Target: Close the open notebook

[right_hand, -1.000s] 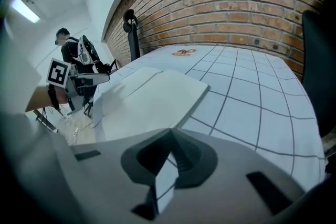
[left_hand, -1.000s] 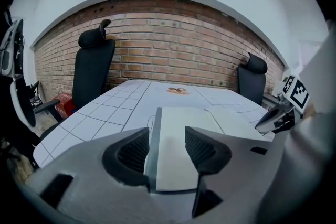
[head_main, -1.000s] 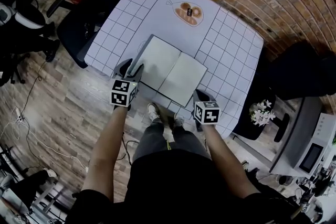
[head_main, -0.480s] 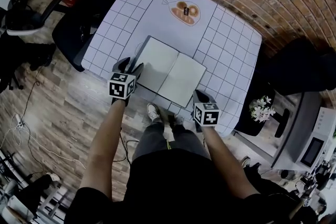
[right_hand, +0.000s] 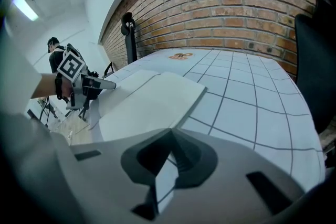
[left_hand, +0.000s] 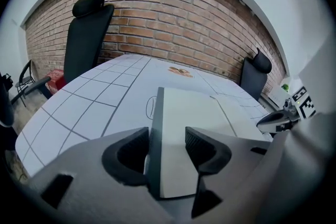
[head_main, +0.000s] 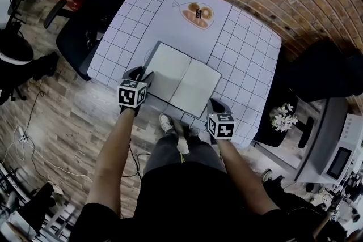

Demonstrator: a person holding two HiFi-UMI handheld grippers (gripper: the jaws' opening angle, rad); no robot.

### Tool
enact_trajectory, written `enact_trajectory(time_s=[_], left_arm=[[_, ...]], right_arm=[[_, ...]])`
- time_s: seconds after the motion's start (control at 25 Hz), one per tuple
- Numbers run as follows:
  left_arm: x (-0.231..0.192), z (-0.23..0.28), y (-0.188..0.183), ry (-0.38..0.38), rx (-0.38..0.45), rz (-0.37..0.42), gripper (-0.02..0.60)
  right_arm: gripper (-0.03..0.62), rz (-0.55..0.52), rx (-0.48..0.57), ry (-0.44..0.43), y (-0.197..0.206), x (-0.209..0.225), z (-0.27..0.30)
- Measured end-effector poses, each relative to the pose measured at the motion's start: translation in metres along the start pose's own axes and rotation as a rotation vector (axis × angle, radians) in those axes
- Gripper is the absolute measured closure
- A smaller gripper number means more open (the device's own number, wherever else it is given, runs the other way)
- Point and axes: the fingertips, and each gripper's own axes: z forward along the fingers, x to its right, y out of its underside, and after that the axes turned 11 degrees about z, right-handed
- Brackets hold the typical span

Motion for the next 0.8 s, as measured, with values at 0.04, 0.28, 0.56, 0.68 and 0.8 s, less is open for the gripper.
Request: enact_trajectory(time_s=[0.04,0.28,0.56,0.68,0.8], left_arm=[[0.001,0.000,0.000,0.003,-0.001,-0.005,0.381],[-0.002,-0.004,-0.001,0.016,0.005,-0.075,0.430],[-0.012,-0.010,-0.001,0.034,0.025,-0.154,0.536],[-0.012,-0.011,-0.001,0.030,0.026,-0.155,0.543],[-0.012,-0.012,-0.002,0.033,0.045,-0.161,0.545]], right_arm=[[0.580,-0.002,0.000,0.001,0.000,0.000,0.000],[0.580,-0.007,-0.010,-0.010,0.000,-0.001,0.000],[0.580,-0.009,-0.002,-0.017,-0.001,-0.001,0.001],[0.580,-0.010,-0.004,-0.020,0.000,0.000,0.001],[0.580,-0.010,-0.003,-0.021,0.001,-0.001,0.001]])
